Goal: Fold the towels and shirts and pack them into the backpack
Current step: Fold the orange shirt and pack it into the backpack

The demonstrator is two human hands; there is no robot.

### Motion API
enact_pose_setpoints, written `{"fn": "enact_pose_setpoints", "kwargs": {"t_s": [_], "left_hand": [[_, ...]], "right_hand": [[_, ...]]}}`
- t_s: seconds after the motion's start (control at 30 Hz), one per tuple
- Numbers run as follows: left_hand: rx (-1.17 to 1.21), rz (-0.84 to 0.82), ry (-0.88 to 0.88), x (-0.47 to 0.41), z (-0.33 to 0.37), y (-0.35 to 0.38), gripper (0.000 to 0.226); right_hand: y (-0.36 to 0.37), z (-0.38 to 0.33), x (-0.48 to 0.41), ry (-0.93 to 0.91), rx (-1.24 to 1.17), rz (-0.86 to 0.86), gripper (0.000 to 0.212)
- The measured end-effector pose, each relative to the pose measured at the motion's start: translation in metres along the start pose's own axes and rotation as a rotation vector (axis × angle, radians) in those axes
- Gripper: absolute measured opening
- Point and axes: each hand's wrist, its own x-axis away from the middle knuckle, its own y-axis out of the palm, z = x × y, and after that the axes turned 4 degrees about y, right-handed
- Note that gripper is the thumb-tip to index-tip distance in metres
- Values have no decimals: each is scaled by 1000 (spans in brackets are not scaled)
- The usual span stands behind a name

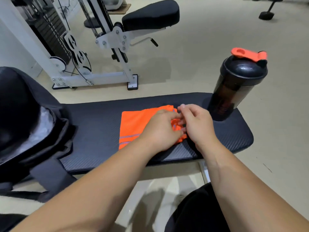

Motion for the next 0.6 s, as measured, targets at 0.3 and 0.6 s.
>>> {"fn": "enact_pose_setpoints", "kwargs": {"t_s": [0.3, 0.6], "left_hand": [[-129, 349, -13, 25, -29, -12, 28], [-402, -76, -213, 39, -65, 16, 85]], "right_hand": [[-1, 1, 0, -319, 483, 60, 21], [31, 10, 6, -215, 1118, -470, 56]]}}
